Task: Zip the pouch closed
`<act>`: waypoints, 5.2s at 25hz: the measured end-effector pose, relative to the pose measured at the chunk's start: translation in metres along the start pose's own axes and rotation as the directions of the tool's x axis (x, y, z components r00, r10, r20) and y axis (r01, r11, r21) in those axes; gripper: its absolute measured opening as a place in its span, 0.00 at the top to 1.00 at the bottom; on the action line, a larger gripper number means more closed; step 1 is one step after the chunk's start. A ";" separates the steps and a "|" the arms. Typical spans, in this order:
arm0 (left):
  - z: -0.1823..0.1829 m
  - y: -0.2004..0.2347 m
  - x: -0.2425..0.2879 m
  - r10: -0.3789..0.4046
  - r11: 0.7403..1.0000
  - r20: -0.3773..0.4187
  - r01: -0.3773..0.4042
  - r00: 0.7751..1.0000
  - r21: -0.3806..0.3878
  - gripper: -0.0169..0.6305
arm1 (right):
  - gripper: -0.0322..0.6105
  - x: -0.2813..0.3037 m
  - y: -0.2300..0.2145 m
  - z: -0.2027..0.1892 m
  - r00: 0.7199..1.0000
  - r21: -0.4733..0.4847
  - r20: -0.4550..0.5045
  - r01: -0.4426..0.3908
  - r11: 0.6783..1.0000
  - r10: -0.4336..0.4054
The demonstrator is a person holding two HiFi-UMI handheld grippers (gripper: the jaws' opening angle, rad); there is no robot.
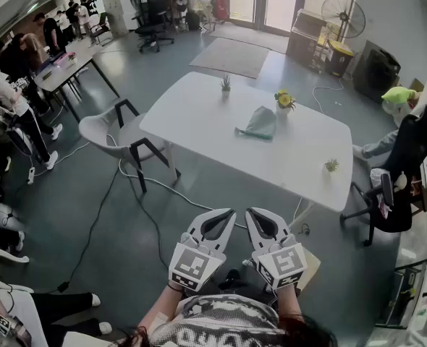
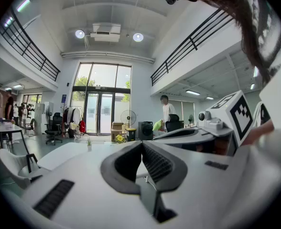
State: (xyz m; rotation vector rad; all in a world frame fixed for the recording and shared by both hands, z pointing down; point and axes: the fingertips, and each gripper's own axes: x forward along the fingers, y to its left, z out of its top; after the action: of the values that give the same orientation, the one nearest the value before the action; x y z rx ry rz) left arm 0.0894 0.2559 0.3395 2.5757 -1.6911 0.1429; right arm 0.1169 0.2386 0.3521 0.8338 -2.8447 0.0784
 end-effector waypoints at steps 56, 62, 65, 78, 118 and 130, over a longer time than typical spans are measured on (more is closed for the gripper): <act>-0.054 0.301 0.278 -0.299 0.953 -0.138 0.301 0.944 -0.006 0.95 | 0.96 0.318 -0.228 -0.035 0.942 0.188 -0.181 0.315 0.930 -0.282; -0.067 0.318 0.296 -0.339 0.940 -0.163 0.339 0.926 -0.030 0.95 | 0.96 0.332 -0.244 -0.042 0.919 0.189 -0.227 0.368 0.911 -0.324; -0.080 0.318 0.306 -0.359 0.933 -0.192 0.358 0.913 -0.042 0.95 | 0.96 0.330 -0.249 -0.048 0.907 0.194 -0.252 0.389 0.901 -0.337; -0.147 0.313 0.366 -0.447 0.888 -0.289 0.460 0.846 -0.026 0.95 | 0.96 0.353 -0.287 -0.119 0.886 0.198 -0.383 0.356 0.913 -0.262; -0.280 0.287 0.431 -0.554 0.658 -0.647 0.752 0.524 0.045 0.95 | 0.95 0.392 -0.321 -0.250 0.733 0.305 -0.669 0.423 0.854 -0.124; -0.280 0.291 0.430 -0.552 0.669 -0.654 0.743 0.517 0.021 0.95 | 0.95 0.366 -0.338 -0.255 0.707 0.308 -0.691 0.478 0.823 -0.152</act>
State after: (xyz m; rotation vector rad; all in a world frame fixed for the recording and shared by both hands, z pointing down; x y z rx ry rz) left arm -0.0204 -0.2242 0.6638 2.7154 -0.4134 1.1149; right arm 0.0360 -0.2146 0.6696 1.1211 -1.9954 0.8645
